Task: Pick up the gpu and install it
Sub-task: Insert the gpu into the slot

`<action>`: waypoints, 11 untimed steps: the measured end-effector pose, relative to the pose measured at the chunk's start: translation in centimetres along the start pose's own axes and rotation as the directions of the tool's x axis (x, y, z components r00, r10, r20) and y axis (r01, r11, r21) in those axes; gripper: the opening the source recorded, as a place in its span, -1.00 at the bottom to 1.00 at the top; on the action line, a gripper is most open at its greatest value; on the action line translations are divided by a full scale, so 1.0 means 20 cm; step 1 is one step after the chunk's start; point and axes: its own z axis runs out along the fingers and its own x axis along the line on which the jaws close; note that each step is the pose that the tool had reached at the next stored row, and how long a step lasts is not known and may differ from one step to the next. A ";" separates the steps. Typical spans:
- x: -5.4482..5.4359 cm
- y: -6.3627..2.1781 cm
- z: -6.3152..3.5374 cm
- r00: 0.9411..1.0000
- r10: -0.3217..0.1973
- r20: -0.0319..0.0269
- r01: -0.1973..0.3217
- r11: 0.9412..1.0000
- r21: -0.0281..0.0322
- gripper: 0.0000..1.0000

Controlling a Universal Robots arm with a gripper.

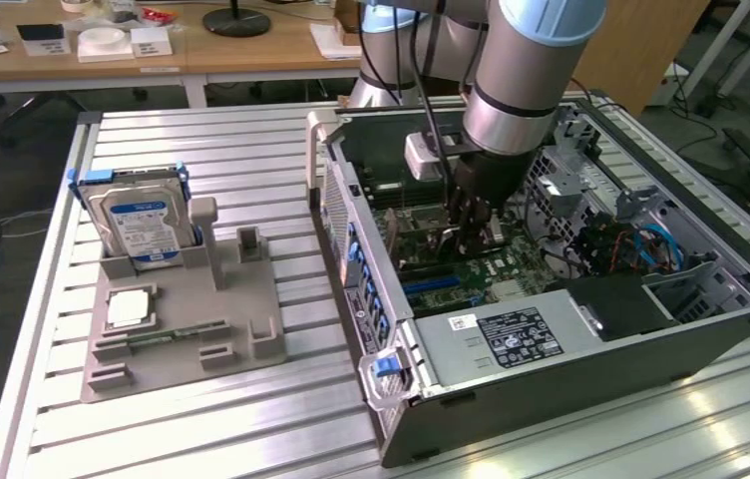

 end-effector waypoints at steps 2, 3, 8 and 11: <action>0.01 0.000 0.005 1.000 0.000 0.000 0.000 1.000 0.000 -0.44; 0.01 0.001 0.006 1.000 0.000 0.000 0.000 1.000 0.000 -0.44; 0.01 0.012 0.015 1.000 0.000 0.000 0.000 1.000 0.000 -0.44; 0.02 0.014 0.032 1.000 0.000 -0.003 0.000 1.000 0.000 -0.44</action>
